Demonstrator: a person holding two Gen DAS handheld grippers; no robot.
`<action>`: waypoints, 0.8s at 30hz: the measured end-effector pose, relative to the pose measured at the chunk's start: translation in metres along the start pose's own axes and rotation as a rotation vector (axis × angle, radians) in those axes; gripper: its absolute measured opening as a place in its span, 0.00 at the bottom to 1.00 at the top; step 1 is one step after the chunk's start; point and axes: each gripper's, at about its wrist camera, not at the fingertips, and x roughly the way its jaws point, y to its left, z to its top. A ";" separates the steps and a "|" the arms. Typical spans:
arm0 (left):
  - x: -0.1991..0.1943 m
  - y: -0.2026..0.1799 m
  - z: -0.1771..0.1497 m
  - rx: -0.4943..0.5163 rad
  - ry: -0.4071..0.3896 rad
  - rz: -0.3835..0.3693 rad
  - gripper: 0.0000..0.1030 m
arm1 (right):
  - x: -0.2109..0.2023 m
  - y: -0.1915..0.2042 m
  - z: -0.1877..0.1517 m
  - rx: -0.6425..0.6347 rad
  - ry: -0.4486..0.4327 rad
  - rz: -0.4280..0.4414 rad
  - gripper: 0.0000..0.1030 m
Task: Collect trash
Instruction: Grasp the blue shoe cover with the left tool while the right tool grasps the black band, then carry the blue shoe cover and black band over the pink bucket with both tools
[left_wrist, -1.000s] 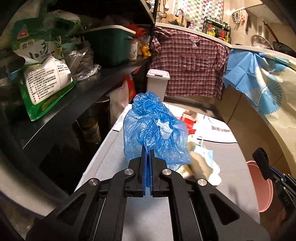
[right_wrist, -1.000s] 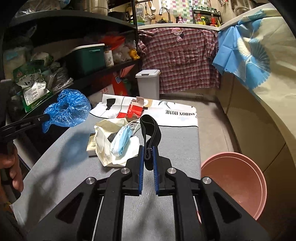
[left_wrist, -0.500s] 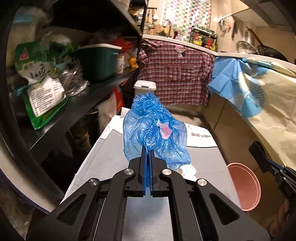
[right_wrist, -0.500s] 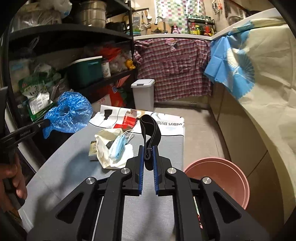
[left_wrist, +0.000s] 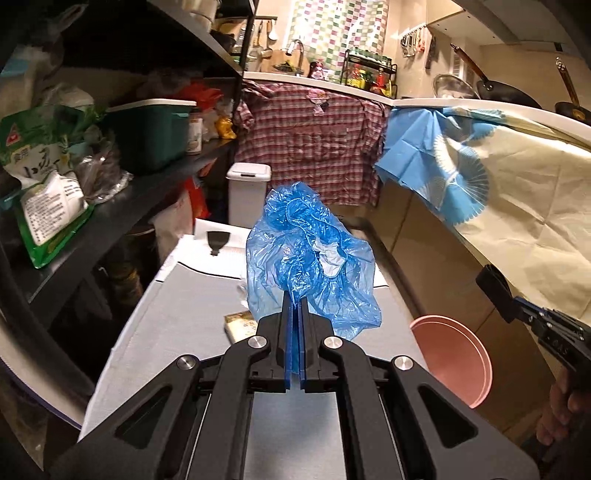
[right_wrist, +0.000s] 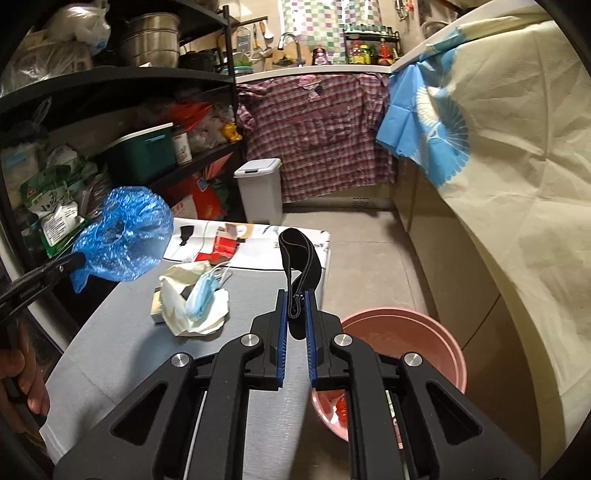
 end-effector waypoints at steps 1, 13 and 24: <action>0.001 -0.002 0.000 0.000 0.003 -0.005 0.02 | -0.001 -0.004 0.001 0.002 -0.002 -0.008 0.09; 0.016 -0.035 -0.012 0.044 0.034 -0.055 0.02 | -0.014 -0.054 0.001 0.045 -0.033 -0.125 0.09; 0.029 -0.061 -0.024 0.077 0.064 -0.099 0.02 | 0.005 -0.092 -0.021 0.134 0.014 -0.178 0.09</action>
